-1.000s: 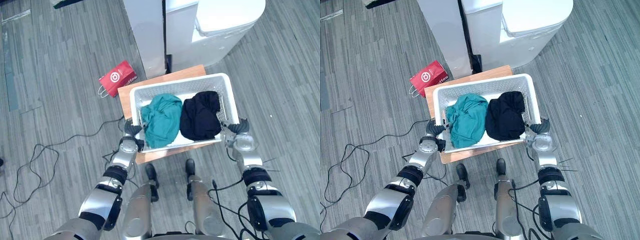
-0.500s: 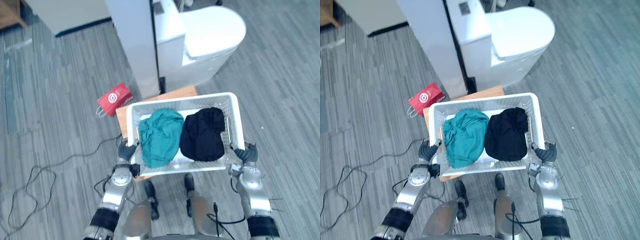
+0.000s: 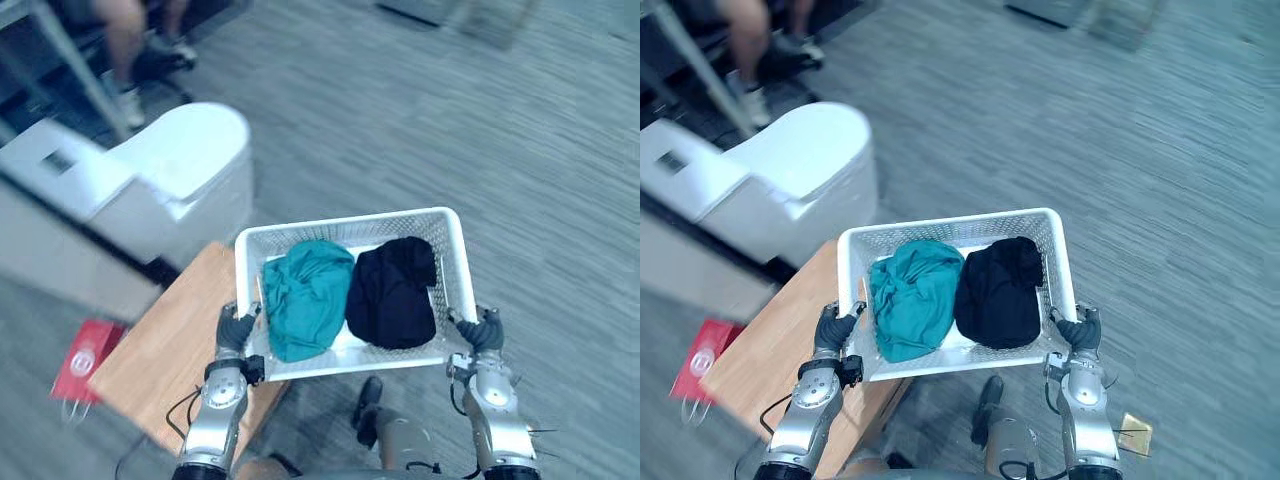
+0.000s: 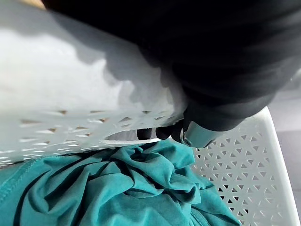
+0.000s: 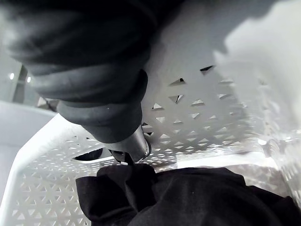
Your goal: Pick up the laundry basket with both hands and put the clothes into the washing machine.
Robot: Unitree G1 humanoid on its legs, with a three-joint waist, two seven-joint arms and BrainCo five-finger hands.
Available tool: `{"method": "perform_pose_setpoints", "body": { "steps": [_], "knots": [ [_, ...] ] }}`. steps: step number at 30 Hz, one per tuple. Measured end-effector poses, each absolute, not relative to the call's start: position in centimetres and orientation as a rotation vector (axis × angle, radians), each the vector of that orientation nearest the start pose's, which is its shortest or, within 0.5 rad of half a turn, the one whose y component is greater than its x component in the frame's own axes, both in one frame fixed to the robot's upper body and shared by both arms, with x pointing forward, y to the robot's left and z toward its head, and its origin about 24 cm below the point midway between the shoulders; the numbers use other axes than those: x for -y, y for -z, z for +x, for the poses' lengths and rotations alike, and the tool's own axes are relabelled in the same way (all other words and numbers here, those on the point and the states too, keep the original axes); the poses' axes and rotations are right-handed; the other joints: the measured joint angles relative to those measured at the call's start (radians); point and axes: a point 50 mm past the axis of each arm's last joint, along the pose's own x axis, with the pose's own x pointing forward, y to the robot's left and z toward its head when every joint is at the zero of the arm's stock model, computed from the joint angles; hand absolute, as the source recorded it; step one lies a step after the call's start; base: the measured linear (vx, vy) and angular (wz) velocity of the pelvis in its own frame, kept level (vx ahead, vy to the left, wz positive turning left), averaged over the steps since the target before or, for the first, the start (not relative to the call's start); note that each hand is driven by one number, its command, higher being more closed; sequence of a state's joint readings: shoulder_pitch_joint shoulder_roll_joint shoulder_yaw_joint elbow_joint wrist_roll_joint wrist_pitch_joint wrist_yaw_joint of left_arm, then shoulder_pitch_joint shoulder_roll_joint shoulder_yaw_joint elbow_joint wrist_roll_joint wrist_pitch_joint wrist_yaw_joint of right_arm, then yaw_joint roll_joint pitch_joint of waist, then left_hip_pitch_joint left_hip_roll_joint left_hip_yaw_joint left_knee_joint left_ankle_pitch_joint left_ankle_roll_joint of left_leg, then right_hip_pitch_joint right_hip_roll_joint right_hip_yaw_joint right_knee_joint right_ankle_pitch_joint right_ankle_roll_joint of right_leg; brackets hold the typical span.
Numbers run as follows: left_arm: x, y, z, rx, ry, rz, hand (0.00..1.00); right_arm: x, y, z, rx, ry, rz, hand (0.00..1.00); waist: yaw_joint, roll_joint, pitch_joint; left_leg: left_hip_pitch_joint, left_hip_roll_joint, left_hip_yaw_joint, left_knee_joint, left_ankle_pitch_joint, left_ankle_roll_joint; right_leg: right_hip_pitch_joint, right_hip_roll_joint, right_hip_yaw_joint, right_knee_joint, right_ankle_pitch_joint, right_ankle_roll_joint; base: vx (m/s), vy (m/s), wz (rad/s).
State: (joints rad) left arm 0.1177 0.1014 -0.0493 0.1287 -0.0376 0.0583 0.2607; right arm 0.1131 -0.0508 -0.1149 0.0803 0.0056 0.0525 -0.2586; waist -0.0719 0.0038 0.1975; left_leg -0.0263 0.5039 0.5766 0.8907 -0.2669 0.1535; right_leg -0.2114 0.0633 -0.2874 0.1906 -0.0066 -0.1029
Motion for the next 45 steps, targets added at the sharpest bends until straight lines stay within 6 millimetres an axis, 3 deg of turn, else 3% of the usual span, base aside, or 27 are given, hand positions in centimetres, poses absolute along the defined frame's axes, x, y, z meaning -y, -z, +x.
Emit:
{"method": "perform_pose_setpoints", "body": {
  "steps": [1,3,5,6,8,9,10,12,14,15,16,17,19,21,23,26,27,29,32,34,35,38,40,41,42,43,45],
  "knots": [
    [-17.7,2.3,21.3,-0.318,-0.261,0.074,1.00,21.0,-0.1,22.5,-0.208,0.395,-0.095,1.00,0.043,0.004,0.002,-0.035,-0.119,-0.161,0.041,-0.045,-0.054,0.026,0.044,0.096,-0.029,0.007,-0.026,0.19,-0.092,-2.06],
    [-17.1,2.9,20.6,-0.347,-0.267,0.037,1.00,21.3,-0.5,22.8,-0.195,0.371,-0.137,1.00,0.062,0.009,0.004,-0.114,-0.348,-0.354,-0.045,-0.094,-0.070,0.098,0.061,0.202,-0.097,0.010,-0.031,0.20,-0.061,-1.76],
    [-16.8,3.1,20.3,-0.354,-0.265,0.027,1.00,21.7,-0.9,22.8,-0.181,0.363,-0.158,1.00,0.064,0.015,0.002,-0.194,-0.442,-0.425,-0.181,-0.094,-0.087,0.134,0.065,0.272,-0.131,0.009,-0.029,0.16,-0.043,-1.30],
    [-16.7,3.0,20.3,-0.352,-0.266,0.020,1.00,21.8,-1.2,22.9,-0.171,0.362,-0.169,1.00,0.065,0.022,0.001,-0.255,-0.472,-0.454,-0.268,-0.068,-0.130,0.159,0.072,0.311,-0.171,0.008,-0.025,0.18,-0.030,-1.25],
    [-16.5,2.8,20.4,-0.341,-0.266,0.013,1.00,22.0,-1.2,22.8,-0.171,0.366,-0.171,1.00,0.068,0.025,0.000,-0.312,-0.478,-0.465,-0.447,-0.001,-0.227,0.204,0.078,0.346,-0.237,0.005,-0.001,0.24,-0.009,-1.01],
    [-16.5,2.8,20.4,-0.342,-0.264,0.012,1.00,22.1,-1.2,22.7,-0.173,0.371,-0.172,1.00,0.071,0.030,-0.001,-0.317,-0.473,-0.455,-0.533,0.039,-0.242,0.224,0.085,0.354,-0.254,0.008,0.006,0.36,0.013,-1.20],
    [-16.1,2.9,20.3,-0.357,-0.258,0.003,1.00,22.4,-0.8,22.2,-0.190,0.383,-0.174,1.00,0.090,0.035,-0.004,-0.309,-0.453,-0.432,-0.566,0.139,-0.190,0.260,0.095,0.355,-0.259,0.011,0.010,0.41,0.047,-0.99],
    [-15.8,3.2,20.0,-0.374,-0.254,-0.002,1.00,22.6,-0.4,21.5,-0.209,0.391,-0.176,1.00,0.088,0.032,-0.025,-0.298,-0.455,-0.430,-0.555,0.179,-0.134,0.275,0.091,0.364,-0.236,-0.030,0.024,0.38,0.071,-0.62],
    [-15.5,3.2,20.0,-0.376,-0.243,-0.006,1.00,22.8,-0.1,21.0,-0.224,0.413,-0.164,1.00,0.084,0.021,-0.030,-0.265,-0.463,-0.388,-0.545,0.169,-0.102,0.227,0.068,0.353,-0.067,-0.162,0.107,0.39,0.070,-0.30],
    [-15.3,3.4,19.8,-0.386,-0.241,-0.009,1.00,23.0,0.3,20.9,-0.239,0.418,-0.169,1.00,0.085,0.017,-0.028,-0.211,-0.466,-0.371,-0.564,0.159,-0.065,0.143,0.053,0.339,0.176,-0.244,0.250,0.47,0.065,-0.15],
    [-15.3,3.8,19.5,-0.409,-0.235,-0.001,1.00,22.9,0.7,20.5,-0.260,0.425,-0.164,1.00,0.075,0.013,-0.028,-0.155,-0.482,-0.370,-0.570,0.126,-0.047,0.055,0.030,0.313,0.447,-0.244,0.358,0.59,0.061,-0.04],
    [-15.5,3.9,19.3,-0.417,-0.235,0.009,1.00,22.7,1.0,20.3,-0.271,0.422,-0.162,1.00,0.068,0.013,-0.028,-0.121,-0.490,-0.373,-0.577,0.112,-0.042,0.009,0.014,0.304,0.573,-0.209,0.352,0.63,0.050,0.29],
    [-16.1,4.1,19.0,-0.432,-0.245,0.026,1.00,22.2,1.4,20.2,-0.291,0.395,-0.168,1.00,0.052,0.023,-0.026,0.002,-0.510,-0.383,-0.611,0.057,-0.031,-0.097,-0.066,0.250,0.777,-0.272,0.182,0.55,0.024,0.20],
    [-16.5,3.9,19.0,-0.423,-0.258,0.033,1.00,21.9,1.5,20.4,-0.290,0.394,-0.152,1.00,0.057,0.033,-0.026,0.055,-0.490,-0.395,-0.619,0.003,-0.049,-0.167,-0.101,0.223,0.719,-0.296,0.141,0.57,-0.032,0.03],
    [-17.0,3.8,19.1,-0.420,-0.253,0.056,1.00,21.7,1.5,20.4,-0.290,0.389,-0.150,1.00,0.051,0.036,-0.024,0.107,-0.463,-0.419,-0.640,-0.033,-0.073,-0.221,-0.100,0.226,0.540,-0.283,0.154,0.54,-0.109,0.28],
    [-16.7,3.9,19.1,-0.424,-0.235,0.062,1.00,22.0,1.7,20.1,-0.301,0.398,-0.152,1.00,0.015,0.015,-0.026,0.204,-0.446,-0.481,-0.705,-0.052,-0.100,-0.219,-0.113,0.330,0.035,-0.047,0.202,0.65,-0.238,0.74],
    [-16.4,4.2,19.0,-0.437,-0.213,0.066,1.00,22.2,1.9,19.8,-0.313,0.400,-0.160,1.00,0.008,0.009,-0.024,0.244,-0.439,-0.507,-0.690,-0.086,-0.154,-0.201,-0.125,0.352,0.013,0.118,0.206,0.55,-0.225,0.57],
    [-15.4,4.6,19.1,-0.457,-0.209,0.036,1.00,22.8,1.8,19.8,-0.320,0.411,-0.180,1.00,0.005,0.063,-0.020,0.217,-0.374,-0.528,-0.546,-0.071,-0.204,-0.211,-0.093,0.288,0.175,0.030,0.150,0.64,-0.255,0.56],
    [-15.1,4.8,18.8,-0.467,-0.210,0.019,1.00,23.1,1.1,18.6,-0.300,0.427,-0.186,1.00,0.036,0.089,-0.004,0.013,-0.257,-0.517,0.036,0.128,-0.240,-0.067,-0.056,0.232,0.225,-0.106,0.093,0.59,-0.254,0.33],
    [-15.1,4.3,18.9,-0.442,-0.211,0.011,1.00,23.0,0.4,18.5,-0.268,0.437,-0.182,1.00,0.058,0.084,0.001,-0.116,-0.198,-0.446,0.217,0.100,-0.204,0.052,-0.046,0.209,0.158,-0.134,0.075,0.55,-0.185,0.27],
    [-15.1,3.6,19.1,-0.407,-0.203,0.003,1.00,23.1,-0.4,18.4,-0.233,0.441,-0.183,1.00,0.072,0.077,0.001,-0.180,-0.190,-0.373,0.167,0.053,-0.171,0.136,-0.052,0.199,0.093,-0.145,0.070,0.45,-0.126,0.33],
    [-15.0,3.0,19.2,-0.378,-0.201,-0.011,1.00,23.2,-1.5,18.8,-0.184,0.443,-0.186,1.00,0.090,0.072,-0.002,-0.252,-0.235,-0.301,-0.117,0.019,-0.151,0.229,-0.066,0.182,0.010,-0.169,0.069,0.46,-0.016,0.29],
    [-15.1,3.1,18.9,-0.384,-0.207,-0.014,1.00,23.2,-1.4,19.5,-0.182,0.435,-0.187,1.00,0.095,0.074,-0.003,-0.276,-0.322,-0.335,-0.460,0.069,-0.217,0.300,-0.092,0.177,-0.026,-0.209,0.098,0.44,0.119,0.13],
    [-15.1,3.2,18.8,-0.389,-0.209,-0.014,1.00,23.1,-1.2,19.7,-0.190,0.431,-0.185,1.00,0.099,0.071,-0.001,-0.281,-0.337,-0.345,-0.497,0.122,-0.216,0.318,-0.102,0.182,-0.032,-0.221,0.107,0.58,0.208,-0.11],
    [-15.2,3.5,18.5,-0.402,-0.208,-0.008,1.00,23.1,-0.4,19.8,-0.223,0.426,-0.184,1.00,0.108,0.058,-0.010,-0.270,-0.369,-0.353,-0.511,0.194,-0.199,0.350,-0.122,0.192,-0.053,-0.232,0.132,0.52,0.211,-0.08],
    [-15.3,3.5,18.6,-0.406,-0.209,-0.003,1.00,23.0,0.3,19.8,-0.253,0.426,-0.177,1.00,0.109,0.048,-0.028,-0.277,-0.395,-0.350,-0.469,0.183,-0.134,0.367,-0.152,0.193,-0.065,-0.242,0.155,0.46,0.186,-0.01],
    [-15.3,3.9,18.4,-0.427,-0.208,0.012,1.00,23.3,1.1,19.7,-0.287,0.434,-0.171,1.00,0.101,0.043,-0.031,-0.291,-0.393,-0.334,-0.353,0.109,-0.079,0.365,-0.171,0.226,-0.006,-0.249,0.184,0.61,0.285,-0.04]
  ]
}}
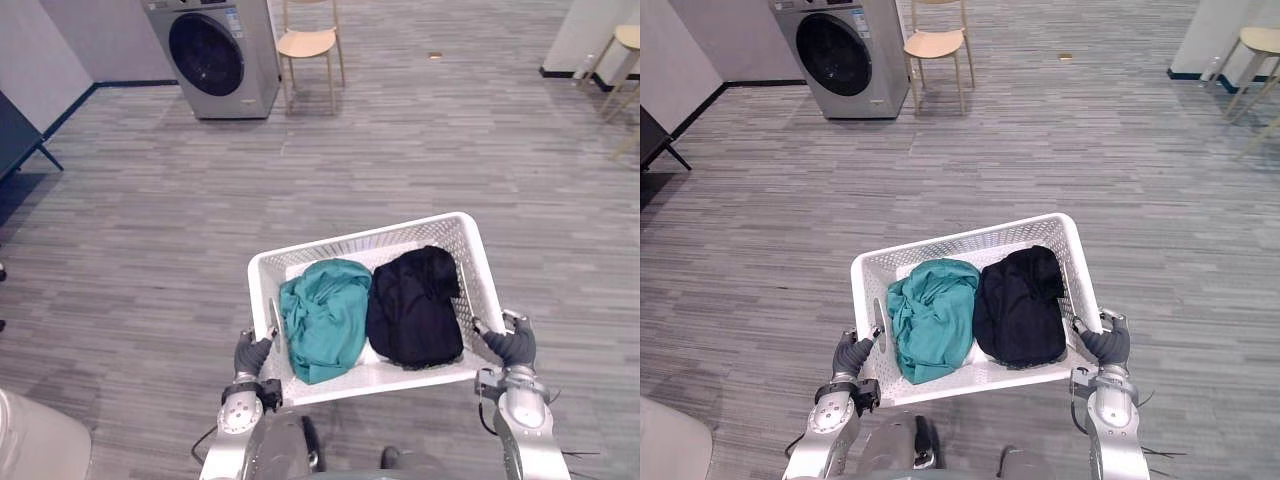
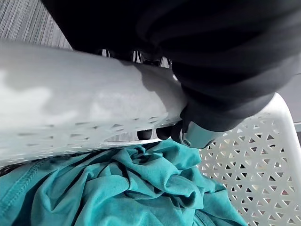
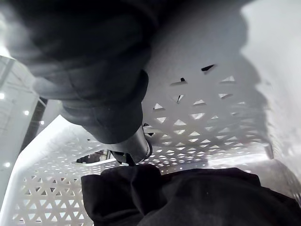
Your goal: Pick up the laundry basket with both hands and put the clothes into the washing machine.
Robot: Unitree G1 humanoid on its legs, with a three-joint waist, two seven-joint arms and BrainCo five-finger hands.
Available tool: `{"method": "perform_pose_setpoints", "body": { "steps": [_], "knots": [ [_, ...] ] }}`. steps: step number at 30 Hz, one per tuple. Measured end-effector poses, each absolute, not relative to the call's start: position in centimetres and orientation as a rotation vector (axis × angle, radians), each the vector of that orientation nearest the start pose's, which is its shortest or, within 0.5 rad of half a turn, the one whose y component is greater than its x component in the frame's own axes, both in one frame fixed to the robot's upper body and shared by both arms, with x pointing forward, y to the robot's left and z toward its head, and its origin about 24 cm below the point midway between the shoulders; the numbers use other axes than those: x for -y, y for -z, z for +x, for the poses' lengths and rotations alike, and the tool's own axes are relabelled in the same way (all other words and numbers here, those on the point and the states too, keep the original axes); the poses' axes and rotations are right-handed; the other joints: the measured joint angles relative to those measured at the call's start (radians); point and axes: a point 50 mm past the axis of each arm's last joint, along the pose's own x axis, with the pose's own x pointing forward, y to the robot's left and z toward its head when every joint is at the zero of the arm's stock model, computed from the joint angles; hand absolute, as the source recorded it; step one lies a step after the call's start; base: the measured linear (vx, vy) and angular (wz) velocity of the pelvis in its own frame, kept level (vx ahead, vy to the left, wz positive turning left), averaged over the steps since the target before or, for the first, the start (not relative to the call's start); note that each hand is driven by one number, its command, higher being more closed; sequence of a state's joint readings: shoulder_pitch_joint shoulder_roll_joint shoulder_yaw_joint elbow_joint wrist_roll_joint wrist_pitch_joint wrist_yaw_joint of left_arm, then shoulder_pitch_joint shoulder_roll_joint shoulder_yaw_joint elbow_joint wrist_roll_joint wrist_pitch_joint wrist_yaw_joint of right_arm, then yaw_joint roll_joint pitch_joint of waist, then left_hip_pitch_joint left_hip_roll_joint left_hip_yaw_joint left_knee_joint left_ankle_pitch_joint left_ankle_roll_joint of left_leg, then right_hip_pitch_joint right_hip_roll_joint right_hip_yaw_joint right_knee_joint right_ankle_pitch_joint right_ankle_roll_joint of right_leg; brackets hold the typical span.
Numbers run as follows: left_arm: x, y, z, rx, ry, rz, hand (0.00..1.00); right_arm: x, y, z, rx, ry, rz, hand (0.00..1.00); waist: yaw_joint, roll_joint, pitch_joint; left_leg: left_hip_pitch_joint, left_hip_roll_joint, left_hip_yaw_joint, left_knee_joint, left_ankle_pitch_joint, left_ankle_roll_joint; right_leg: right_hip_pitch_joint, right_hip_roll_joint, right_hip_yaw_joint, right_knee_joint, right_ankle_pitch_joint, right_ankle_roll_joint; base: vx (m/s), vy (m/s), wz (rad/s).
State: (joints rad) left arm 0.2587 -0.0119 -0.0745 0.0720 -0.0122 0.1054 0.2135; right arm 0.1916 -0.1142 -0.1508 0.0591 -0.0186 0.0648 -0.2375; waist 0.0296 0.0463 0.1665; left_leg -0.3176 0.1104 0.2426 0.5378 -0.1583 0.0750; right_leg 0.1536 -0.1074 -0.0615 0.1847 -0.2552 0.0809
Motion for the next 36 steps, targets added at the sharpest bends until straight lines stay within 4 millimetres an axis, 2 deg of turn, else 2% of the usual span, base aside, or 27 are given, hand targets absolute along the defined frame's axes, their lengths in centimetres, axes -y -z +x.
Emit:
{"method": "perform_pose_setpoints", "body": {
  "steps": [2,3,4,5,7,10,12,13,15,16,17,18,19,20,22,24,26,27,28,29,30,31,32,33,34,35,36],
  "knots": [
    [-15.4,4.9,18.0,-0.474,-0.198,0.034,1.00,23.0,1.6,19.5,-0.312,0.429,-0.162,1.00,-0.003,-0.015,0.003,0.076,-0.028,0.015,-0.012,-0.083,-0.003,-0.100,-0.029,0.044,0.322,-0.030,0.076,0.57,0.278,-0.15],
    [-15.8,5.0,17.9,-0.483,-0.188,0.062,1.00,22.7,2.2,19.3,-0.335,0.426,-0.156,1.00,-0.021,-0.045,0.007,0.135,-0.063,0.018,-0.039,-0.115,0.007,-0.229,-0.067,0.067,0.628,0.027,0.150,0.54,0.164,0.10],
    [-16.1,5.1,17.8,-0.490,-0.181,0.085,1.00,22.4,2.9,18.9,-0.369,0.427,-0.145,1.00,-0.042,-0.059,0.007,0.205,-0.079,0.017,-0.065,-0.142,0.018,-0.319,-0.083,0.075,0.828,0.024,0.120,0.55,0.127,0.11],
    [-16.2,5.2,17.7,-0.498,-0.182,0.090,1.00,22.3,3.2,18.8,-0.384,0.426,-0.141,1.00,-0.045,-0.057,0.007,0.246,-0.081,0.020,-0.086,-0.151,0.019,-0.350,-0.082,0.061,0.869,0.017,0.091,0.57,0.080,-0.09],
    [-16.6,5.0,18.0,-0.489,-0.178,0.112,1.00,22.0,3.3,18.8,-0.384,0.424,-0.126,1.00,-0.052,-0.046,0.008,0.386,-0.079,0.032,-0.201,-0.164,0.013,-0.474,-0.068,-0.013,0.812,-0.018,0.015,0.54,0.052,-0.26],
    [-16.6,4.5,18.9,-0.457,-0.157,0.137,1.00,22.1,2.7,19.1,-0.355,0.429,-0.125,1.00,-0.069,-0.033,0.010,0.478,-0.069,0.024,-0.285,-0.179,-0.013,-0.577,-0.027,-0.073,0.518,0.002,-0.013,0.51,-0.011,0.08],
    [-16.5,4.2,19.3,-0.442,-0.142,0.156,1.00,22.3,2.4,19.1,-0.341,0.432,-0.134,1.00,-0.104,-0.041,0.008,0.584,-0.076,-0.004,-0.368,-0.194,-0.048,-0.598,0.003,-0.054,0.067,0.187,0.021,0.80,-0.127,0.45],
    [-16.4,4.3,19.2,-0.446,-0.134,0.166,1.00,22.5,2.4,19.0,-0.346,0.434,-0.140,1.00,-0.116,-0.063,0.004,0.646,-0.093,-0.031,-0.395,-0.208,-0.081,-0.613,-0.003,-0.034,-0.009,0.231,0.015,0.80,-0.168,0.52],
    [-15.8,5.2,18.8,-0.487,-0.124,0.148,1.00,23.0,2.5,18.8,-0.359,0.434,-0.167,1.00,-0.128,-0.033,-0.010,0.701,-0.061,-0.062,-0.381,-0.213,-0.099,-0.617,0.023,-0.006,0.079,0.401,-0.055,0.66,-0.170,0.30],
    [-15.1,5.3,18.8,-0.492,-0.120,0.124,1.00,23.5,2.5,18.6,-0.372,0.441,-0.189,1.00,-0.123,0.016,-0.015,0.671,0.003,-0.096,-0.249,-0.185,-0.141,-0.623,0.052,-0.037,0.187,0.360,-0.077,0.74,-0.223,0.24],
    [-15.0,5.3,18.8,-0.491,-0.118,0.123,1.00,23.6,2.5,18.5,-0.372,0.445,-0.190,1.00,-0.124,0.025,-0.015,0.633,0.025,-0.106,-0.152,-0.155,-0.160,-0.616,0.059,-0.054,0.220,0.325,-0.093,0.72,-0.245,0.30],
    [-15.1,5.3,18.8,-0.491,-0.119,0.128,1.00,23.6,2.4,18.2,-0.369,0.449,-0.187,1.00,-0.126,0.029,-0.012,0.560,0.060,-0.117,0.023,-0.069,-0.166,-0.591,0.074,-0.076,0.256,0.274,-0.110,0.69,-0.272,0.28],
    [-15.2,5.5,18.5,-0.503,-0.127,0.115,1.00,23.4,2.0,17.7,-0.356,0.444,-0.192,1.00,-0.117,0.034,0.001,0.461,0.122,-0.130,0.269,0.164,-0.181,-0.518,0.093,-0.086,0.261,0.214,-0.129,0.69,-0.257,0.20],
    [-15.2,5.6,18.2,-0.508,-0.133,0.106,1.00,23.2,1.7,17.6,-0.343,0.442,-0.189,1.00,-0.103,0.042,0.010,0.391,0.174,-0.132,0.443,0.182,-0.191,-0.450,0.114,-0.098,0.245,0.178,-0.140,0.81,-0.289,0.07],
    [-15.0,5.3,18.0,-0.494,-0.130,0.095,1.00,23.3,1.0,17.4,-0.317,0.454,-0.193,1.00,-0.071,0.032,0.016,0.232,0.220,-0.110,0.655,0.081,-0.132,-0.301,0.134,-0.102,0.190,0.113,-0.157,0.66,-0.178,0.00],
    [-14.9,4.9,18.1,-0.469,-0.125,0.072,1.00,23.4,0.3,17.4,-0.288,0.455,-0.195,1.00,-0.056,0.016,0.022,0.125,0.218,-0.031,0.591,-0.011,-0.085,-0.192,0.130,-0.094,0.118,0.071,-0.163,0.63,-0.100,0.07],
    [-14.9,4.6,18.0,-0.454,-0.126,0.056,1.00,23.5,-0.3,17.6,-0.257,0.451,-0.206,1.00,-0.048,0.019,0.020,0.040,0.180,0.042,0.416,-0.061,-0.070,-0.111,0.115,-0.087,0.070,0.038,-0.152,0.61,-0.018,0.03],
    [-14.8,4.5,18.0,-0.451,-0.126,0.049,1.00,23.7,-0.4,17.9,-0.252,0.446,-0.218,1.00,-0.039,0.018,0.020,0.012,0.113,0.052,0.186,-0.053,-0.082,-0.068,0.095,-0.076,0.044,0.015,-0.137,0.59,0.062,-0.14],
    [-14.7,4.6,17.7,-0.458,-0.128,0.046,1.00,23.9,-0.3,18.6,-0.252,0.435,-0.226,1.00,-0.036,0.026,0.020,-0.002,0.055,0.029,-0.090,-0.001,-0.154,-0.018,0.086,-0.065,0.000,0.001,-0.120,0.61,0.090,-0.25],
    [-14.7,4.7,17.5,-0.462,-0.131,0.044,1.00,24.0,-0.2,19.0,-0.254,0.429,-0.228,1.00,-0.032,0.034,0.018,-0.014,0.046,0.020,-0.197,0.025,-0.183,0.005,0.090,-0.053,-0.026,-0.005,-0.110,0.76,0.189,-0.75],
    [-14.8,4.9,17.2,-0.477,-0.133,0.047,1.00,24.2,0.5,19.6,-0.285,0.413,-0.239,1.00,0.000,0.042,0.018,-0.036,0.040,0.016,-0.226,0.158,-0.159,0.073,0.086,0.000,-0.080,-0.013,-0.072,1.01,0.315,-0.71],
    [-15.1,4.9,17.4,-0.481,-0.132,0.062,1.00,24.0,1.2,19.8,-0.314,0.407,-0.227,1.00,0.000,0.016,0.002,-0.037,-0.003,0.009,-0.173,0.189,-0.023,0.106,0.037,0.029,-0.085,-0.022,-0.039,1.04,0.336,-0.55],
    [-15.1,4.8,17.5,-0.477,-0.135,0.062,1.00,24.0,1.3,20.0,-0.319,0.406,-0.228,1.00,-0.017,0.007,0.000,-0.052,0.005,0.008,-0.115,0.158,0.007,0.105,0.023,0.053,-0.076,-0.007,-0.012,0.96,0.342,-0.36],
    [-15.8,4.9,17.3,-0.488,-0.152,0.073,1.00,23.7,1.6,20.7,-0.327,0.394,-0.214,1.00,-0.004,0.009,0.004,-0.125,0.052,0.010,0.104,0.101,0.078,0.105,0.038,0.134,-0.038,0.045,0.013,0.71,0.306,-0.41],
    [-15.9,5.1,17.1,-0.500,-0.136,0.094,1.00,23.1,2.3,20.3,-0.352,0.387,-0.194,1.00,0.003,-0.020,-0.003,-0.149,0.006,0.035,0.150,0.058,0.023,0.082,0.026,0.146,0.088,0.049,0.031,0.66,0.326,-0.52],
    [-15.7,5.2,17.0,-0.502,-0.131,0.093,1.00,23.4,2.3,19.9,-0.358,0.392,-0.199,1.00,0.001,-0.032,0.000,-0.111,-0.015,0.049,0.081,0.099,0.025,0.046,0.020,0.145,0.204,0.050,0.079,0.59,0.332,-0.28],
    [-15.9,5.4,16.8,-0.513,-0.129,0.102,1.00,23.4,2.6,19.6,-0.369,0.387,-0.200,1.00,0.004,-0.038,-0.009,-0.037,-0.028,0.062,0.023,0.012,0.057,-0.019,0.012,0.154,0.414,0.080,0.185,0.61,0.270,0.09]
  ]
}}
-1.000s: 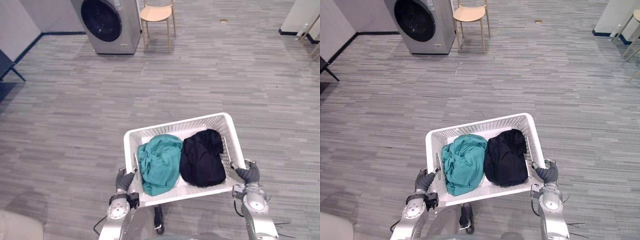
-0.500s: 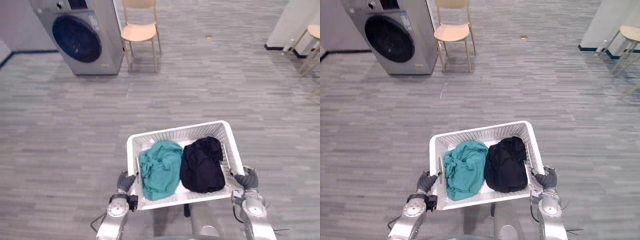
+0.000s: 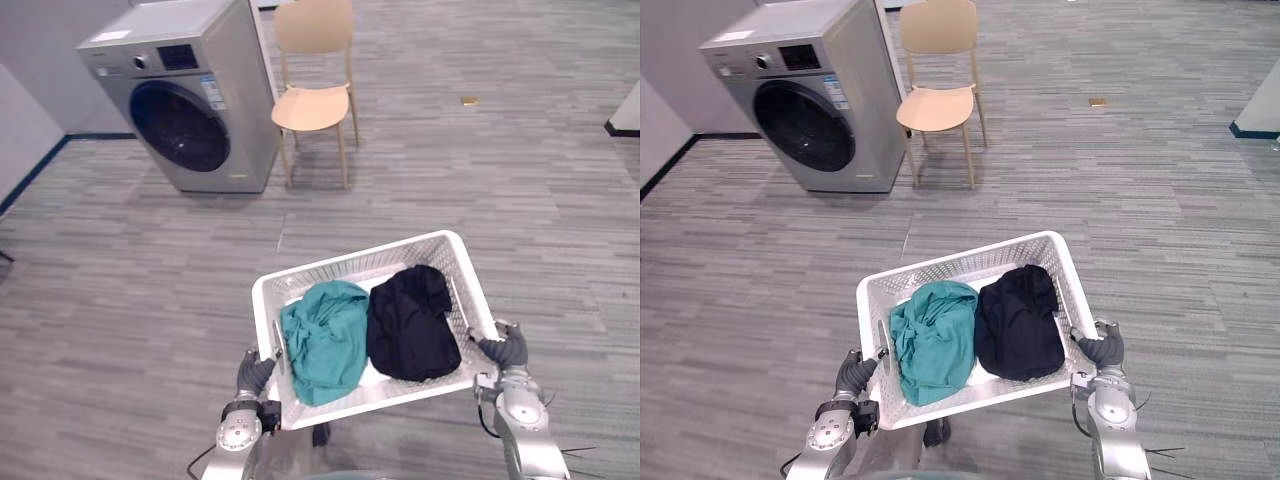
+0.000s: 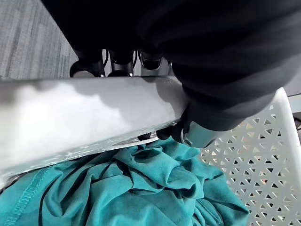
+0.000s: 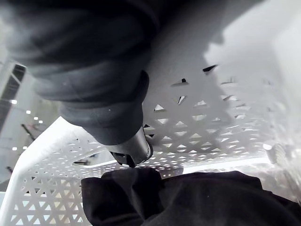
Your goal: Pick up the laundry basket with both hands and put the clothes into the washing machine.
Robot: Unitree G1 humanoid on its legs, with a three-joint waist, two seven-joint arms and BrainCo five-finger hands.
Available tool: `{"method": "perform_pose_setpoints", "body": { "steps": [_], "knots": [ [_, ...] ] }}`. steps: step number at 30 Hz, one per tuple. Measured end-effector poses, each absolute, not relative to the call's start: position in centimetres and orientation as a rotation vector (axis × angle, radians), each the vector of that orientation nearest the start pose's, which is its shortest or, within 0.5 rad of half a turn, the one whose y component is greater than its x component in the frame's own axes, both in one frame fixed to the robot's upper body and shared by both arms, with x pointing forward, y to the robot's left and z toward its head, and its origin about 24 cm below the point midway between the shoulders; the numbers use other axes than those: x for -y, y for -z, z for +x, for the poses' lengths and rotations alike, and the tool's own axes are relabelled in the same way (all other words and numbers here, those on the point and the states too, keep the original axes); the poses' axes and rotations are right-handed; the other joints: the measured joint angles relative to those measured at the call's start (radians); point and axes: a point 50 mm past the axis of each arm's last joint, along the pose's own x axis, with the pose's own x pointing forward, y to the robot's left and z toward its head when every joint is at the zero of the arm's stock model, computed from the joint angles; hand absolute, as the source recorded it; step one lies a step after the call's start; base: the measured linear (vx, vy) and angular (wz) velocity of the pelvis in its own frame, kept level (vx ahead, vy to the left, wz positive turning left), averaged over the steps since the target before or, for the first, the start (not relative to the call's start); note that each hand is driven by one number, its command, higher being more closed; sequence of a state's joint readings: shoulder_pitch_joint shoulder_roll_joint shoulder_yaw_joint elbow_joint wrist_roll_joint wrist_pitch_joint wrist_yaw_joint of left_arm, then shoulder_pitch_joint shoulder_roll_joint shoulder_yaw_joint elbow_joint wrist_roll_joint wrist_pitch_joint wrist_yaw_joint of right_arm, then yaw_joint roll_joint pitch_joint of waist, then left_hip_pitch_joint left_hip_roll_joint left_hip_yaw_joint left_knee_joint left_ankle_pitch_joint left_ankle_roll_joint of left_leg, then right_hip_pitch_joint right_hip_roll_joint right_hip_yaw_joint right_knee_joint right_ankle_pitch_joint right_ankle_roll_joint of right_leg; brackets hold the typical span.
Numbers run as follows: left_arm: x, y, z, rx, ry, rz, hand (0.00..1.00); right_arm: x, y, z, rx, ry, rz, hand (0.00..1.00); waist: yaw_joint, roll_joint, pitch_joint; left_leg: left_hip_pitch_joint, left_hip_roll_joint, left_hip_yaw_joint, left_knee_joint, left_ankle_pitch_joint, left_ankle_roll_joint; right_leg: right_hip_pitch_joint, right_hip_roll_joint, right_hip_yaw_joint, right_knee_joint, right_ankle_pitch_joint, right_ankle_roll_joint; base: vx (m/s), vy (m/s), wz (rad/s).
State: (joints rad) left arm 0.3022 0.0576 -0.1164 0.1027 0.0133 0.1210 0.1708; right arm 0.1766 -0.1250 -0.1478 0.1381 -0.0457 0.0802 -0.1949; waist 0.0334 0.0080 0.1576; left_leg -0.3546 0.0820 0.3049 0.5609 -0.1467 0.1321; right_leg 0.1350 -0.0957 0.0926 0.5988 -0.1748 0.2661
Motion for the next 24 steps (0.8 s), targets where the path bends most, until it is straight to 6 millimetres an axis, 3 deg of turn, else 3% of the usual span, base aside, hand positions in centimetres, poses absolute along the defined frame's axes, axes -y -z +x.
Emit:
{"method": "perform_pose_setpoints", "body": {
  "steps": [1,2,3,4,6,7,8,9,10,11,12,13,14,16,17,18,19,20,21,23,24],
  "knots": [
    [-16.5,5.4,17.1,-0.513,-0.123,0.133,1.00,22.8,2.9,19.5,-0.373,0.389,-0.177,1.00,-0.028,-0.044,-0.001,0.073,-0.063,-0.032,-0.059,-0.085,-0.010,-0.127,-0.022,0.013,0.278,0.069,0.009,0.77,0.254,0.32],
    [-16.7,5.5,17.5,-0.515,-0.118,0.147,1.00,22.6,3.1,19.3,-0.381,0.394,-0.168,1.00,-0.048,-0.063,-0.002,0.139,-0.101,-0.032,-0.096,-0.105,-0.005,-0.235,-0.046,0.013,0.459,0.049,-0.008,0.68,0.143,0.45],
    [-16.6,5.6,17.5,-0.520,-0.115,0.146,1.00,22.6,3.1,19.3,-0.384,0.395,-0.173,1.00,-0.050,-0.056,0.003,0.186,-0.108,-0.033,-0.121,-0.116,-0.001,-0.273,-0.046,-0.001,0.499,0.029,-0.038,0.69,0.137,0.11],
    [-16.4,5.6,17.5,-0.521,-0.107,0.146,1.00,22.8,3.1,19.1,-0.388,0.401,-0.182,1.00,-0.053,-0.030,0.018,0.298,-0.115,-0.038,-0.192,-0.128,0.003,-0.329,-0.041,-0.044,0.512,-0.017,-0.111,0.68,0.127,-0.04],
    [-16.3,5.3,17.8,-0.504,-0.097,0.151,1.00,22.9,2.8,18.6,-0.377,0.411,-0.183,1.00,-0.071,0.022,0.017,0.447,-0.108,-0.081,-0.306,-0.131,0.006,-0.445,0.001,-0.138,0.406,-0.089,-0.198,0.66,0.097,0.22],
    [-16.3,5.1,18.0,-0.496,-0.094,0.155,1.00,22.9,2.6,18.5,-0.366,0.413,-0.182,1.00,-0.077,0.030,0.014,0.471,-0.106,-0.093,-0.325,-0.131,0.005,-0.478,0.013,-0.155,0.339,-0.093,-0.206,0.64,0.030,0.58],
    [-16.1,4.7,18.5,-0.474,-0.082,0.159,1.00,23.1,2.0,18.3,-0.344,0.422,-0.187,1.00,-0.083,0.030,0.013,0.511,-0.105,-0.111,-0.348,-0.137,-0.005,-0.524,0.031,-0.176,0.155,-0.083,-0.206,0.79,-0.013,0.72],
    [-15.8,4.4,19.0,-0.456,-0.068,0.160,1.00,23.4,1.6,18.2,-0.326,0.439,-0.190,1.00,-0.090,0.025,0.015,0.560,-0.099,-0.116,-0.361,-0.161,-0.049,-0.546,0.048,-0.178,-0.064,-0.022,-0.212,0.67,-0.048,0.73],
    [-15.7,4.4,19.0,-0.453,-0.064,0.160,1.00,23.5,1.4,18.1,-0.320,0.447,-0.191,1.00,-0.091,0.017,0.014,0.589,-0.100,-0.119,-0.371,-0.176,-0.073,-0.547,0.053,-0.171,-0.171,0.027,-0.214,0.71,-0.090,0.71],
    [-15.6,4.5,18.8,-0.462,-0.059,0.159,1.00,23.6,1.4,18.0,-0.323,0.448,-0.197,1.00,-0.096,0.004,0.006,0.643,-0.103,-0.140,-0.386,-0.200,-0.112,-0.536,0.064,-0.150,-0.275,0.192,-0.227,0.75,-0.125,0.52],
    [-15.0,5.0,18.5,-0.484,-0.057,0.139,1.00,23.9,1.5,17.9,-0.331,0.447,-0.211,1.00,-0.096,0.039,-0.004,0.684,-0.073,-0.172,-0.382,-0.205,-0.124,-0.521,0.085,-0.156,-0.225,0.242,-0.273,0.75,-0.119,0.37],
    [-15.0,4.9,18.4,-0.482,-0.062,0.135,1.00,24.0,1.3,18.1,-0.326,0.448,-0.214,1.00,-0.090,0.050,-0.008,0.684,-0.052,-0.175,-0.361,-0.190,-0.149,-0.520,0.090,-0.159,-0.188,0.210,-0.288,0.73,-0.138,0.31],
    [-14.9,4.8,18.6,-0.475,-0.060,0.132,1.00,24.1,1.3,17.9,-0.329,0.451,-0.215,1.00,-0.082,0.049,-0.005,0.662,-0.045,-0.193,-0.261,-0.149,-0.192,-0.515,0.075,-0.179,-0.112,0.132,-0.291,0.68,-0.159,0.41],
    [-14.7,4.9,18.5,-0.480,-0.061,0.123,1.00,24.2,1.1,17.4,-0.326,0.458,-0.216,1.00,-0.095,0.068,0.011,0.542,0.011,-0.193,0.103,-0.020,-0.203,-0.410,0.076,-0.225,-0.113,0.059,-0.309,0.64,-0.180,0.62],
    [-14.8,5.0,18.0,-0.487,-0.065,0.111,1.00,24.0,0.8,16.9,-0.315,0.456,-0.210,1.00,-0.084,0.072,0.015,0.412,0.084,-0.188,0.399,0.094,-0.212,-0.322,0.092,-0.238,-0.160,0.017,-0.315,0.58,-0.147,0.38],
    [-14.8,5.0,17.9,-0.486,-0.065,0.106,1.00,23.9,0.6,16.8,-0.307,0.458,-0.210,1.00,-0.072,0.080,0.017,0.360,0.121,-0.172,0.514,0.089,-0.209,-0.285,0.105,-0.242,-0.179,0.007,-0.323,0.66,-0.147,0.14],
    [-14.8,5.0,17.7,-0.486,-0.066,0.104,1.00,23.9,0.3,16.9,-0.295,0.458,-0.211,1.00,-0.053,0.082,0.019,0.264,0.173,-0.150,0.652,0.067,-0.183,-0.204,0.121,-0.245,-0.226,-0.008,-0.329,0.63,-0.135,-0.02],
    [-14.8,4.9,17.7,-0.481,-0.064,0.101,1.00,24.0,0.0,16.9,-0.284,0.459,-0.214,1.00,-0.036,0.072,0.024,0.188,0.202,-0.120,0.674,0.041,-0.147,-0.130,0.120,-0.245,-0.282,-0.021,-0.328,0.51,-0.091,0.04],
    [-14.8,4.9,17.7,-0.478,-0.064,0.100,1.00,24.0,-0.1,16.9,-0.280,0.460,-0.215,1.00,-0.029,0.070,0.023,0.161,0.210,-0.101,0.653,0.018,-0.143,-0.100,0.117,-0.245,-0.309,-0.025,-0.327,0.48,-0.054,0.10],
    [-14.7,4.5,17.9,-0.455,-0.063,0.095,1.00,24.1,-0.5,17.0,-0.260,0.463,-0.213,1.00,-0.011,0.063,0.020,0.071,0.202,-0.051,0.417,-0.067,-0.131,-0.007,0.094,-0.247,-0.374,-0.052,-0.306,0.47,0.013,0.12],
    [-14.7,4.4,18.0,-0.452,-0.062,0.093,1.00,24.1,-0.6,17.0,-0.257,0.463,-0.212,1.00,-0.011,0.063,0.019,0.054,0.185,-0.055,0.334,-0.071,-0.128,0.012,0.087,-0.248,-0.382,-0.060,-0.298,0.54,0.087,0.11]
  ]
}}
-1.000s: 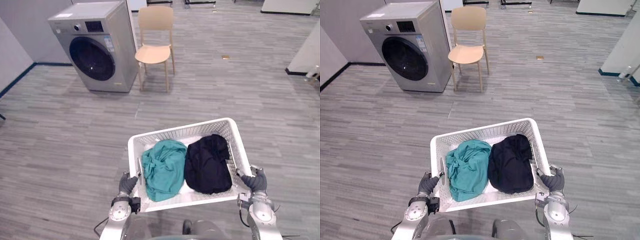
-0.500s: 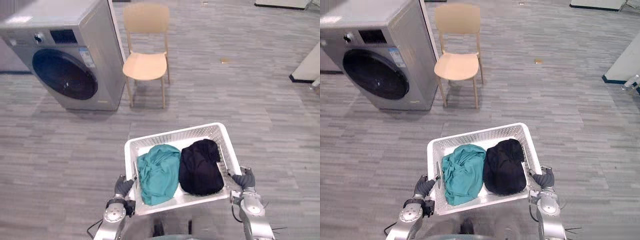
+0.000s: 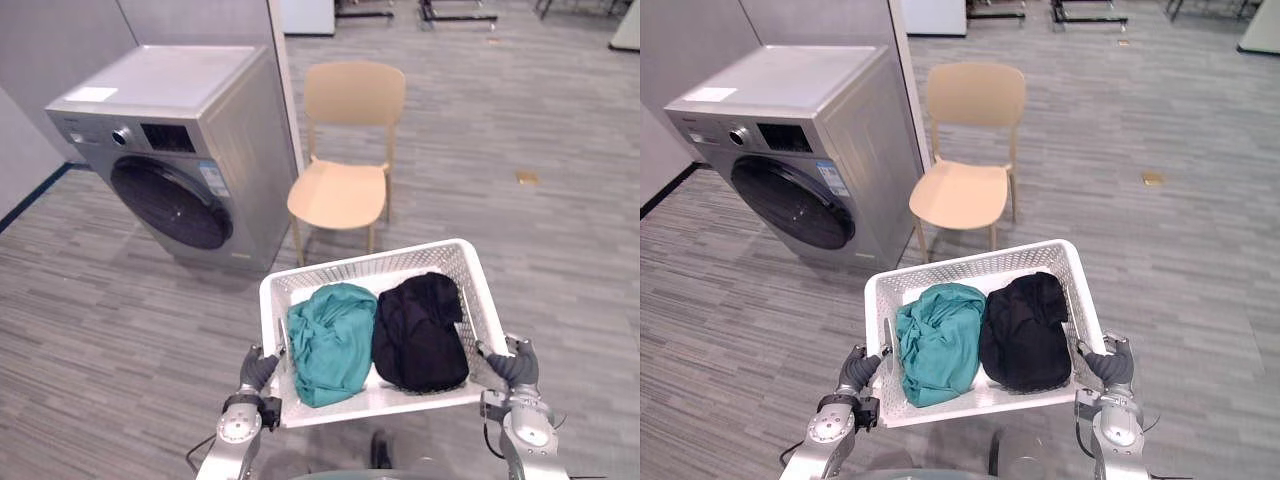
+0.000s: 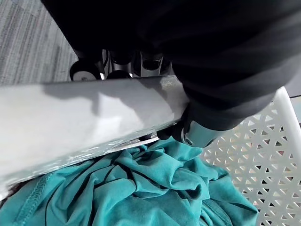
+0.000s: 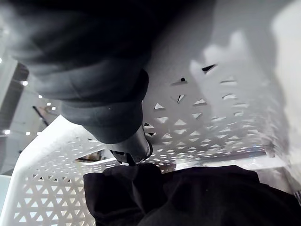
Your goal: Pick up the laundry basket with both hands and put the clothes into the washing machine.
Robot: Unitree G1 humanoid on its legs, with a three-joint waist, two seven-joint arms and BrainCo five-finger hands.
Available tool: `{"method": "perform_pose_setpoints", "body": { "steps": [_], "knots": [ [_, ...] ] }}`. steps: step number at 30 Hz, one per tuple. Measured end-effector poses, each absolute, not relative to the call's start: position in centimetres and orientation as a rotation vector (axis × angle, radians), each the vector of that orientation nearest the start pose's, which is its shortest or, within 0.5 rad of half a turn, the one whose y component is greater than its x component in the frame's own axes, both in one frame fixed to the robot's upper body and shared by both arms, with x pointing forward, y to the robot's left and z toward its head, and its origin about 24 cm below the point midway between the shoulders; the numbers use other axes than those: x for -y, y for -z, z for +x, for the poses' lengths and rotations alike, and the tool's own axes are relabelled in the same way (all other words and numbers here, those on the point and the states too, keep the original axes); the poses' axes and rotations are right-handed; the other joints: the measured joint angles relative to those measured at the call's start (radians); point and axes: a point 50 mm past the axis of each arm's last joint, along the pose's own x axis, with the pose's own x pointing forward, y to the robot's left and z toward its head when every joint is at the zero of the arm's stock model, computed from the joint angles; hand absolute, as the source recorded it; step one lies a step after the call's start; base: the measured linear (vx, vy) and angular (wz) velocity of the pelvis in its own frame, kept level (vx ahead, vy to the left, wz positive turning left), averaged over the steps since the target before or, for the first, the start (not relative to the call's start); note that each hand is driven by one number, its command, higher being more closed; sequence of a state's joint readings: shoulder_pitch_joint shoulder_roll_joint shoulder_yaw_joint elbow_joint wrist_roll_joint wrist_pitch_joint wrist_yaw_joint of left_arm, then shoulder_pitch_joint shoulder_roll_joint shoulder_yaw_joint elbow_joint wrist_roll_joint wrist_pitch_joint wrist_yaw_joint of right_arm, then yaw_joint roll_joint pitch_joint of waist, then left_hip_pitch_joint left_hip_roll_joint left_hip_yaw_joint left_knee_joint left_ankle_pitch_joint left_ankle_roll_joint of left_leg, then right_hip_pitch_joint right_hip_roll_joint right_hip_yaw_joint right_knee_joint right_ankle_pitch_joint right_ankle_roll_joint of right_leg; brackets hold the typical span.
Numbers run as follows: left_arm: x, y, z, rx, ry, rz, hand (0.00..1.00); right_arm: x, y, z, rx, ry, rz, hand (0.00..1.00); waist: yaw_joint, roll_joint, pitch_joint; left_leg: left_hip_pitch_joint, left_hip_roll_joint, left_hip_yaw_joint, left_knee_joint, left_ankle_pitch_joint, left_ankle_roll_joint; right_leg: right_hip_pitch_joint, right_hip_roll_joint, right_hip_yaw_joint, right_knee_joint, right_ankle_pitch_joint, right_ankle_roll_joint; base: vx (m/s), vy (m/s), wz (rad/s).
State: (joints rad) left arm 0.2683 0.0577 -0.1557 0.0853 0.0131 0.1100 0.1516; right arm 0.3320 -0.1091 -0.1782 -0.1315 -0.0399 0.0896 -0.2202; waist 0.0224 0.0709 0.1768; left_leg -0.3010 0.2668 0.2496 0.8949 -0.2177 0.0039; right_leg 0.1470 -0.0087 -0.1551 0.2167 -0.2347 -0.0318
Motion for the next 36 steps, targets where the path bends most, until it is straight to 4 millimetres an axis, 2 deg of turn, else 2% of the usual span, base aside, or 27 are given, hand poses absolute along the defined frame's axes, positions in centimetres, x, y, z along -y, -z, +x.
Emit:
{"method": "perform_pose_setpoints", "body": {
  "steps": [1,3,4,5,6,7,8,9,10,11,12,14,18,19,20,21,22,23,25,26,27,29,31,32,34,35,36],
  "knots": [
    [-14.6,4.4,18.0,-0.452,-0.062,0.091,1.00,24.2,-0.7,17.1,-0.252,0.462,-0.218,1.00,0.003,-0.002,-0.001,-0.009,-0.036,-0.010,-0.195,0.008,-0.013,0.030,-0.018,-0.001,-0.015,-0.011,0.014,0.56,0.151,0.03],
    [-14.3,4.4,18.0,-0.451,-0.042,0.091,1.00,24.8,-0.6,17.3,-0.258,0.465,-0.237,1.00,-0.003,-0.004,-0.005,0.009,-0.131,-0.097,-0.572,0.089,-0.084,0.070,-0.047,0.011,-0.041,-0.038,0.057,0.53,0.197,-0.11],
    [-14.3,4.5,17.9,-0.453,-0.034,0.105,1.00,24.8,-0.3,17.4,-0.269,0.465,-0.237,1.00,-0.001,-0.007,-0.005,0.012,-0.146,-0.111,-0.595,0.167,-0.079,0.084,-0.057,0.028,-0.048,-0.050,0.075,0.43,0.218,-0.39],
    [-14.5,4.7,17.9,-0.464,-0.026,0.138,1.00,24.8,0.7,17.6,-0.306,0.468,-0.223,1.00,0.002,-0.036,-0.014,0.029,-0.177,-0.096,-0.574,0.210,-0.020,0.104,-0.102,0.056,-0.046,-0.067,0.103,0.55,0.266,-0.31],
    [-14.5,4.7,17.9,-0.466,-0.019,0.153,1.00,24.8,1.2,17.1,-0.336,0.476,-0.216,1.00,-0.006,-0.059,-0.022,0.019,-0.198,-0.071,-0.510,0.155,0.010,0.101,-0.137,0.078,-0.013,-0.062,0.115,0.67,0.328,-0.23],
    [-14.5,4.7,17.9,-0.466,-0.013,0.158,1.00,24.8,1.4,16.9,-0.344,0.479,-0.214,1.00,-0.009,-0.063,-0.022,0.017,-0.202,-0.057,-0.477,0.122,0.018,0.089,-0.149,0.097,0.030,-0.062,0.117,0.66,0.324,-0.19],
    [-14.6,4.8,17.8,-0.471,-0.004,0.170,1.00,24.8,1.5,16.6,-0.351,0.484,-0.213,1.00,-0.009,-0.068,-0.022,0.024,-0.206,-0.038,-0.434,0.061,0.026,0.021,-0.161,0.131,0.184,-0.060,0.134,0.61,0.348,-0.43],
    [-14.9,5.0,17.9,-0.481,0.006,0.194,1.00,24.6,1.8,16.6,-0.364,0.483,-0.199,1.00,-0.013,-0.083,-0.017,0.078,-0.229,-0.018,-0.442,0.006,0.043,-0.121,-0.196,0.172,0.503,0.021,0.215,0.49,0.285,-0.42],
    [-15.0,5.0,17.9,-0.483,0.007,0.200,1.00,24.5,2.0,16.6,-0.368,0.482,-0.194,1.00,-0.015,-0.088,-0.015,0.091,-0.235,-0.017,-0.446,0.001,0.050,-0.148,-0.203,0.178,0.558,0.049,0.224,0.47,0.239,-0.24],
    [-15.3,5.3,17.8,-0.501,0.008,0.217,1.00,24.1,2.7,16.5,-0.396,0.478,-0.178,1.00,-0.034,-0.097,-0.015,0.159,-0.251,-0.011,-0.472,-0.023,0.059,-0.229,-0.207,0.186,0.748,0.035,0.201,0.35,0.139,-0.09],
    [-15.6,5.4,17.6,-0.512,0.007,0.231,1.00,23.9,3.2,16.3,-0.421,0.473,-0.174,1.00,-0.043,-0.090,-0.012,0.238,-0.251,-0.003,-0.509,-0.040,0.068,-0.290,-0.192,0.178,0.846,0.013,0.166,0.44,0.166,-0.10],
    [-15.7,5.3,17.7,-0.506,0.008,0.249,1.00,23.7,3.2,16.2,-0.420,0.476,-0.163,1.00,-0.052,-0.084,-0.011,0.335,-0.253,-0.001,-0.580,-0.051,0.069,-0.376,-0.156,0.124,0.850,-0.008,0.136,0.47,0.109,-0.07],
    [-15.7,4.9,18.5,-0.479,0.012,0.256,1.00,23.8,2.2,16.6,-0.370,0.479,-0.166,1.00,-0.060,-0.092,-0.019,0.409,-0.255,0.002,-0.618,-0.094,0.042,-0.496,-0.109,-0.006,0.524,-0.017,0.100,0.36,0.013,0.02],
    [-15.7,4.8,18.7,-0.472,0.013,0.257,1.00,23.8,2.1,16.6,-0.368,0.480,-0.167,1.00,-0.061,-0.099,-0.025,0.435,-0.261,0.006,-0.632,-0.105,0.027,-0.504,-0.101,-0.035,0.366,0.020,0.064,0.51,-0.025,0.04],
    [-15.6,4.9,18.7,-0.476,0.014,0.255,1.00,23.9,2.1,16.6,-0.370,0.481,-0.170,1.00,-0.064,-0.098,-0.028,0.471,-0.267,0.000,-0.658,-0.112,0.013,-0.493,-0.091,-0.039,0.276,0.137,0.010,0.46,-0.031,0.06],
    [-15.3,5.1,18.6,-0.487,0.017,0.246,1.00,24.0,2.2,16.5,-0.374,0.484,-0.177,1.00,-0.066,-0.079,-0.034,0.489,-0.257,-0.004,-0.672,-0.110,0.007,-0.478,-0.079,-0.048,0.274,0.149,-0.018,0.48,-0.034,-0.07],
    [-15.1,5.3,18.5,-0.496,0.017,0.236,1.00,24.3,2.1,16.5,-0.374,0.482,-0.193,1.00,-0.062,-0.056,-0.049,0.501,-0.243,-0.005,-0.686,-0.090,-0.026,-0.468,-0.067,-0.055,0.273,0.137,-0.029,0.46,-0.065,-0.04],
    [-15.0,5.3,18.6,-0.494,0.017,0.236,1.00,24.3,2.1,16.5,-0.376,0.482,-0.193,1.00,-0.068,-0.053,-0.048,0.502,-0.234,-0.008,-0.645,-0.071,-0.057,-0.443,-0.071,-0.066,0.275,0.110,-0.033,0.54,-0.118,0.09],
    [-14.9,5.4,18.4,-0.497,0.018,0.237,1.00,24.4,2.1,16.0,-0.381,0.488,-0.196,1.00,-0.074,-0.043,-0.040,0.440,-0.190,-0.019,-0.395,-0.051,-0.087,-0.352,-0.061,-0.094,0.247,0.076,-0.032,0.41,-0.142,0.35],
    [-14.8,5.4,18.4,-0.500,0.018,0.233,1.00,24.4,1.8,15.6,-0.372,0.490,-0.200,1.00,-0.074,-0.039,-0.035,0.368,-0.157,-0.030,-0.195,0.012,-0.092,-0.298,-0.054,-0.101,0.225,0.057,-0.034,0.34,-0.109,0.04],
    [-14.7,5.6,17.9,-0.511,0.007,0.213,1.00,24.3,1.1,15.6,-0.342,0.489,-0.206,1.00,-0.053,-0.034,-0.032,0.258,-0.085,-0.026,0.066,0.075,-0.088,-0.233,-0.035,-0.088,0.191,0.035,-0.040,0.32,-0.080,-0.13],
    [-14.6,5.7,17.8,-0.512,0.003,0.201,1.00,24.2,0.5,15.9,-0.314,0.496,-0.207,1.00,-0.041,-0.023,-0.038,0.191,-0.046,-0.022,0.145,0.051,-0.052,-0.185,-0.024,-0.074,0.155,0.021,-0.047,0.26,-0.009,-0.36],
    [-14.5,5.4,17.9,-0.491,-0.009,0.188,1.00,24.2,0.3,16.4,-0.295,0.494,-0.207,1.00,-0.023,-0.022,-0.041,0.145,-0.033,-0.014,0.039,-0.010,-0.022,-0.152,-0.025,-0.031,0.109,0.021,-0.044,0.25,0.051,-0.55],
    [-14.6,5.4,18.0,-0.485,-0.009,0.189,1.00,24.2,0.2,16.5,-0.289,0.493,-0.206,1.00,-0.007,-0.022,-0.042,0.128,-0.041,-0.029,-0.087,-0.026,-0.016,-0.147,-0.028,-0.004,0.091,0.029,-0.032,0.25,0.123,-0.63],
    [-14.6,5.3,18.1,-0.483,-0.011,0.192,1.00,24.1,0.4,16.9,-0.295,0.491,-0.204,1.00,-0.008,-0.020,-0.042,0.105,-0.063,-0.077,-0.283,-0.022,-0.022,-0.152,-0.031,0.025,0.084,0.042,-0.010,0.26,0.180,-0.58],
    [-14.6,5.5,18.3,-0.487,-0.005,0.205,1.00,24.3,1.0,17.3,-0.319,0.491,-0.208,1.00,-0.009,-0.021,-0.041,0.123,-0.092,-0.123,-0.482,0.047,-0.058,-0.160,-0.033,0.044,0.090,0.044,0.010,0.28,0.275,-0.61],
    [-14.7,5.3,19.1,-0.473,-0.007,0.226,1.00,24.4,1.4,18.0,-0.330,0.487,-0.207,1.00,-0.011,-0.029,-0.011,0.145,-0.099,-0.129,-0.565,0.135,-0.073,-0.178,-0.041,0.073,0.110,0.026,0.054,0.24,0.258,-0.64]
  ]
}}
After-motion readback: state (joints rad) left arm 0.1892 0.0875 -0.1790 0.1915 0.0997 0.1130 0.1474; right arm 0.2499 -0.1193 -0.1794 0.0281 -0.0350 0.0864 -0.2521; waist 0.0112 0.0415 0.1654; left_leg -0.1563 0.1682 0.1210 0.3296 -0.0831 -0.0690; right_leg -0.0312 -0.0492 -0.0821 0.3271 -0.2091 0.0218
